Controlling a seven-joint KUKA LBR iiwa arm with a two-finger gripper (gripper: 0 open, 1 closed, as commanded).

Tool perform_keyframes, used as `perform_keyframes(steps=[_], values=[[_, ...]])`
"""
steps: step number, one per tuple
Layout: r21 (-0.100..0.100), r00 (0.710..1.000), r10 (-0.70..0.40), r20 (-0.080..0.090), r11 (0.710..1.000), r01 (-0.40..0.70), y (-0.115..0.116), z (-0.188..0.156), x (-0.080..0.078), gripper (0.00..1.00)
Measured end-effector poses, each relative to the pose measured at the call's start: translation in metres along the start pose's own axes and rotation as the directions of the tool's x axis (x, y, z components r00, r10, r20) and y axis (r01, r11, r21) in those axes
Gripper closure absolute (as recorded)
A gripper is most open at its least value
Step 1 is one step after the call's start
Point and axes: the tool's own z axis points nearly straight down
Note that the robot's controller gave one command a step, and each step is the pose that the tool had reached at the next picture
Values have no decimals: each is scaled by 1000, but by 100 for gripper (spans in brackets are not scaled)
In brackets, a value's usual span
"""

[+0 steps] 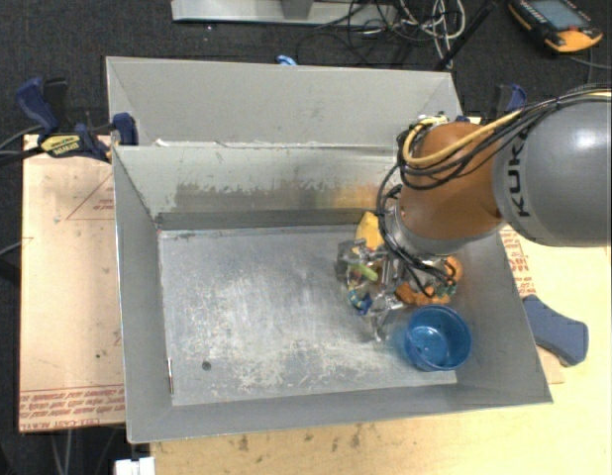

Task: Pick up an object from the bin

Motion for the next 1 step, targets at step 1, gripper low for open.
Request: perform_keyframes(steps=[1], values=[[4,997,-74,-3,997,74,-36,8,2,0]])
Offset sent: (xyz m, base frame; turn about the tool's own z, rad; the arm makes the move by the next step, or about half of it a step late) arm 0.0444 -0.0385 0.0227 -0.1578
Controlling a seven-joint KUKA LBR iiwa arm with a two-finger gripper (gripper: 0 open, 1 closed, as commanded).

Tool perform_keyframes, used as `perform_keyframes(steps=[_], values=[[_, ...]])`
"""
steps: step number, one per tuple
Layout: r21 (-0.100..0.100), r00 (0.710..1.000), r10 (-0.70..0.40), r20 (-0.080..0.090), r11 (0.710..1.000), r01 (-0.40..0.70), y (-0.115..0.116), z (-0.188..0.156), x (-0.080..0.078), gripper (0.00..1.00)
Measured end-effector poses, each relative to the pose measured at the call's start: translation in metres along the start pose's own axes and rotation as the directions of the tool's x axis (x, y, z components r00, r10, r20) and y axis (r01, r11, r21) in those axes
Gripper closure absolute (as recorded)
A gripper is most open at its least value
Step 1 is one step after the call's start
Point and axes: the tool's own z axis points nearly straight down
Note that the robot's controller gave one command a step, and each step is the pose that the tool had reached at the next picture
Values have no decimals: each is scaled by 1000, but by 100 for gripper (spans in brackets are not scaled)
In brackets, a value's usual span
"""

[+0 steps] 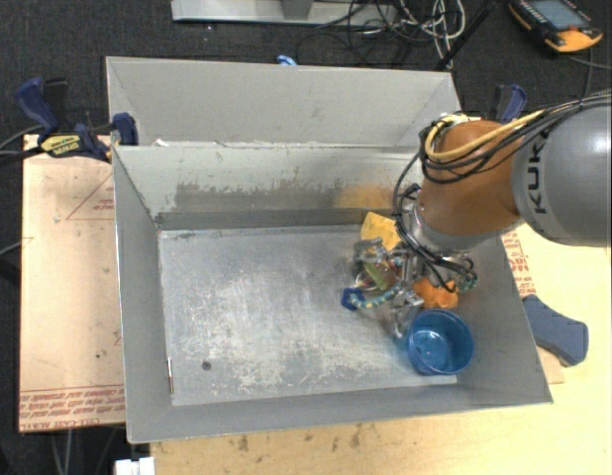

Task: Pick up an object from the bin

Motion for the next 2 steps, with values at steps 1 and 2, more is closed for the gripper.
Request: perform_keyframes(steps=[1,2], values=[[-3,997,-80,-1,997,80,-17,-32,-32,100],[-3,997,-81,-1,997,81,-17,-32,-32,100]])
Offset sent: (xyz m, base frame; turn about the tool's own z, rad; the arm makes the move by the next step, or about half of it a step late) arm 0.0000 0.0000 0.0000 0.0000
